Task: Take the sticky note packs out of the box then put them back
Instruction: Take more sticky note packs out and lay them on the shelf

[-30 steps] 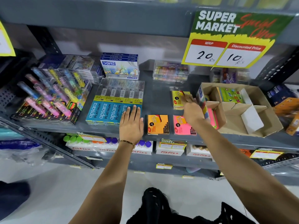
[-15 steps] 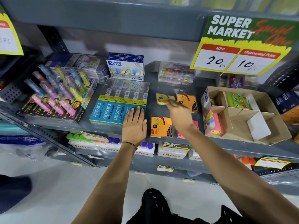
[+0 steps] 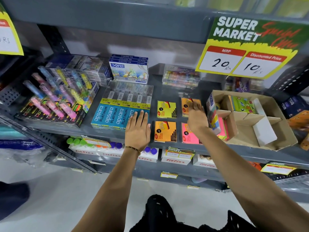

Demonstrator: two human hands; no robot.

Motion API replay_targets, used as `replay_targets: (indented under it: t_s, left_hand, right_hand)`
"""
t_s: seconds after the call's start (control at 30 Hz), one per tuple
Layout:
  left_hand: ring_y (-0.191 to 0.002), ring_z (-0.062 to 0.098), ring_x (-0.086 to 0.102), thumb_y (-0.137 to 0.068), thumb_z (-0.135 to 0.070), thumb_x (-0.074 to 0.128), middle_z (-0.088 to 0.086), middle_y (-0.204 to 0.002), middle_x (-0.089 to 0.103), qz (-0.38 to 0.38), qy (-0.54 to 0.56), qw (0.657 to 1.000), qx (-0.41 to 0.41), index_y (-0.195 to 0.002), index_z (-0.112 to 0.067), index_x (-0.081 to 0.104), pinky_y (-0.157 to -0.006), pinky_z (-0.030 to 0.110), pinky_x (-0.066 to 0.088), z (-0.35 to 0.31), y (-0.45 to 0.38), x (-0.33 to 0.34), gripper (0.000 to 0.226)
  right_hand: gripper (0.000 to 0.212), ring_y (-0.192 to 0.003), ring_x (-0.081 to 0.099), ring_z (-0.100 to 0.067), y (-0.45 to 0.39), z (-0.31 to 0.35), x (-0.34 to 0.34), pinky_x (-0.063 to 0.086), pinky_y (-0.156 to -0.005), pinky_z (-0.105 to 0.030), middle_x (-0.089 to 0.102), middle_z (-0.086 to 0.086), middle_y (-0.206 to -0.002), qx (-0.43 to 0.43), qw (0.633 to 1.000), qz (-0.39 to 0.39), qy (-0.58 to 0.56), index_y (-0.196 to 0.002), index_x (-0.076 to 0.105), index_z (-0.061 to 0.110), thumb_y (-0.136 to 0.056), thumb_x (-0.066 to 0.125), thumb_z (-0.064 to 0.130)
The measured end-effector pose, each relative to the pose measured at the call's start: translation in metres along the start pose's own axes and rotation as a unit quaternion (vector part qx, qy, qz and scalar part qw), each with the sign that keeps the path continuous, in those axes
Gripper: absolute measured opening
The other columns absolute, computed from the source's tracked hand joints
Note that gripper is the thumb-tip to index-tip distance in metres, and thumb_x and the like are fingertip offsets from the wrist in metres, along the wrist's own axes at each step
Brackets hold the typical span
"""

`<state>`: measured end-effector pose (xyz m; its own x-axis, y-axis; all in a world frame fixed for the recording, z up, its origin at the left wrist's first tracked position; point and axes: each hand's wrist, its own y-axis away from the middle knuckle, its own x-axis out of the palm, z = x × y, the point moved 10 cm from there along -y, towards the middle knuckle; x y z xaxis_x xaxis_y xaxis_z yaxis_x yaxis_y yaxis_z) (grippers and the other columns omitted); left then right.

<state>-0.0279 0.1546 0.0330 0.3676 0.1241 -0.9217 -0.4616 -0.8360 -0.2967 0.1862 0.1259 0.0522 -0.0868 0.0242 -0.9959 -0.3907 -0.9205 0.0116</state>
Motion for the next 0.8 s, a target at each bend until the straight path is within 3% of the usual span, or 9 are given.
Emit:
replay_targets:
  t_s: [0.07,0.13,0.27,0.37,0.47,0.53,0.57,0.67,0.8]
  left_hand:
    - [-0.123,0.038,0.045,-0.093,-0.029,0.026,0.019,-0.13,0.055,0.002,0.0,1.0,0.0,-0.127,0.0,0.053,-0.103,0.05,0.033,0.0,0.0,0.0,0.052]
    - [-0.123,0.038,0.045,-0.093,-0.029,0.026,0.019,-0.13,0.055,0.003,0.0,1.0,-0.001,-0.127,0.0,0.053,-0.103,0.05,0.032,0.0,0.0,0.0,0.052]
    - [-0.123,0.038,0.045,-0.094,-0.029,0.026,0.019,-0.13,0.055,0.002,-0.003,1.0,-0.001,-0.127,0.0,0.053,-0.103,0.05,0.032,0.0,0.0,-0.001,0.052]
    - [-0.124,0.038,0.044,-0.094,-0.029,0.025,0.019,-0.13,0.055,0.001,-0.005,1.0,-0.001,-0.127,0.0,0.053,-0.104,0.049,0.032,-0.001,0.001,-0.001,0.052]
    - [-0.124,0.037,0.045,-0.095,-0.029,0.027,0.018,-0.13,0.055,-0.006,-0.004,1.0,-0.003,-0.127,0.0,0.053,-0.104,0.049,0.031,0.0,0.001,-0.002,0.051]
    - [-0.124,0.037,0.045,-0.095,-0.029,0.027,0.018,-0.13,0.055,-0.011,-0.005,1.0,-0.004,-0.127,-0.001,0.053,-0.104,0.048,0.031,0.0,0.002,-0.003,0.05]
    - [-0.124,0.037,0.045,-0.096,-0.029,0.027,0.018,-0.13,0.055,-0.013,-0.004,1.0,-0.004,-0.127,-0.001,0.053,-0.105,0.048,0.031,-0.001,0.002,-0.003,0.05]
    - [-0.122,0.037,0.047,-0.095,-0.028,0.027,0.019,-0.128,0.056,-0.017,-0.008,1.0,-0.003,-0.125,0.0,0.054,-0.104,0.048,0.031,-0.001,0.002,-0.004,0.049]
    - [-0.12,0.037,0.049,-0.094,-0.027,0.029,0.019,-0.127,0.058,-0.021,-0.01,1.0,-0.005,-0.124,0.0,0.056,-0.103,0.048,0.033,-0.001,0.001,-0.004,0.049]
  right_hand:
    - [0.057,-0.126,0.045,-0.036,0.005,-0.005,-0.001,0.042,-0.101,-0.041,0.045,-0.021,-0.138,-0.004,1.0,0.003,-0.001,-0.136,0.036,0.001,-0.082,0.047,-0.016]
    - [0.051,-0.108,0.059,-0.036,0.008,-0.008,-0.003,0.052,-0.086,-0.042,0.059,-0.02,-0.122,-0.007,1.0,0.007,-0.001,-0.128,0.046,0.004,-0.082,0.047,-0.017]
    - [0.05,-0.099,0.063,-0.035,0.01,-0.01,-0.014,0.055,-0.081,-0.042,0.065,-0.018,-0.115,-0.009,1.0,-0.013,0.02,-0.123,0.053,0.009,-0.081,0.045,-0.017]
    - [0.059,-0.097,0.065,-0.033,0.022,-0.002,-0.042,0.054,-0.078,-0.041,0.065,-0.014,-0.117,-0.032,0.995,-0.092,0.007,-0.13,0.049,0.016,-0.08,0.047,-0.016]
    - [0.062,-0.082,0.071,-0.028,0.051,0.031,-0.055,0.054,-0.055,-0.033,0.067,-0.012,-0.117,-0.108,0.982,-0.15,-0.026,-0.13,0.052,0.015,-0.078,0.05,-0.018]
    - [0.063,-0.073,0.072,-0.024,0.078,0.057,-0.046,0.048,-0.044,-0.023,0.072,-0.015,-0.107,-0.16,0.976,-0.143,-0.023,-0.12,0.061,0.011,-0.065,0.066,-0.019]
    - [0.063,-0.073,0.072,-0.024,0.089,0.067,-0.04,0.048,-0.045,-0.022,0.072,-0.016,-0.103,-0.173,0.975,-0.141,0.001,-0.114,0.064,0.008,-0.057,0.073,-0.017]
    - [0.063,-0.108,0.064,-0.032,0.108,0.081,0.001,0.056,-0.08,-0.037,0.06,-0.021,-0.126,-0.192,0.98,-0.041,0.024,-0.125,0.053,-0.002,-0.066,0.067,-0.015]
    - [0.065,-0.083,0.074,-0.024,0.112,0.084,0.021,0.059,-0.054,-0.031,0.076,-0.012,-0.098,-0.208,0.975,-0.037,0.066,-0.098,0.073,0.004,-0.034,0.085,-0.005]
